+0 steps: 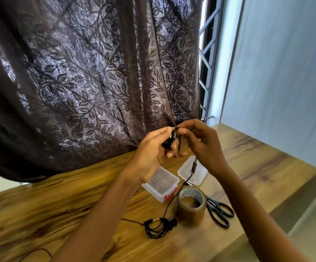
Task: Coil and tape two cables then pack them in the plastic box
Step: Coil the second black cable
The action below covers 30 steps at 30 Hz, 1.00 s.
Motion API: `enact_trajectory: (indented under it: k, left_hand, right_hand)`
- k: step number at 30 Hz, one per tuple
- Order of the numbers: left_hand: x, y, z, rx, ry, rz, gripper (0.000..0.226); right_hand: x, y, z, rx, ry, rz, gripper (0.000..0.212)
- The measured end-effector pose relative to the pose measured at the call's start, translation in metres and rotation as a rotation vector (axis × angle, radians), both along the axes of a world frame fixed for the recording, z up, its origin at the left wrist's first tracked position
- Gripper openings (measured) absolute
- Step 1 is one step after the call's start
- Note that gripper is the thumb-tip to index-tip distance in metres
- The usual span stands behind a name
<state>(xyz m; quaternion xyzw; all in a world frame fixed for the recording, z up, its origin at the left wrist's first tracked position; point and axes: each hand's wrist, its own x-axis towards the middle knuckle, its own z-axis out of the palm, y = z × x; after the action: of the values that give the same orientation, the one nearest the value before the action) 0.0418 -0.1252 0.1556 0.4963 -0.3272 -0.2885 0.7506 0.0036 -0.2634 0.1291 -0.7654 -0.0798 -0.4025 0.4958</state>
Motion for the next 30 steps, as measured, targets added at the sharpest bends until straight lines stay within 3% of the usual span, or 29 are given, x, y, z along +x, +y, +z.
enact_trajectory:
  k: [5, 9, 16, 21, 24, 27, 30]
  left_hand:
    - [0.007, -0.001, 0.000, -0.092, 0.060, 0.017, 0.036]
    - [0.014, 0.000, 0.000, -0.147, 0.113, 0.099, 0.036]
    - [0.025, 0.007, 0.004, -0.117, -0.028, 0.280, 0.021]
    - [0.034, 0.013, 0.000, -0.097, -0.058, 0.320, 0.017]
    - [0.035, 0.013, -0.006, -0.055, -0.089, 0.339, 0.015]
    - [0.034, 0.013, -0.010, -0.012, -0.124, 0.356, 0.014]
    - [0.031, 0.012, -0.012, 0.051, -0.180, 0.349, 0.020]
  right_hand:
    - [0.004, 0.017, -0.032, 0.175, 0.073, 0.068, 0.025]
    - [0.001, 0.030, -0.052, 0.230, 0.235, 0.155, 0.018]
    - [-0.012, 0.041, -0.064, 0.261, 0.438, 0.286, 0.020]
    - [-0.019, 0.039, -0.056, 0.075, 0.451, 0.170, 0.010]
    - [-0.022, 0.039, -0.042, -0.227, 0.345, -0.029, 0.007]
    - [-0.026, 0.038, -0.025, -0.630, 0.178, -0.291, 0.030]
    - [-0.029, 0.037, -0.002, -0.793, 0.067, -0.372, 0.034]
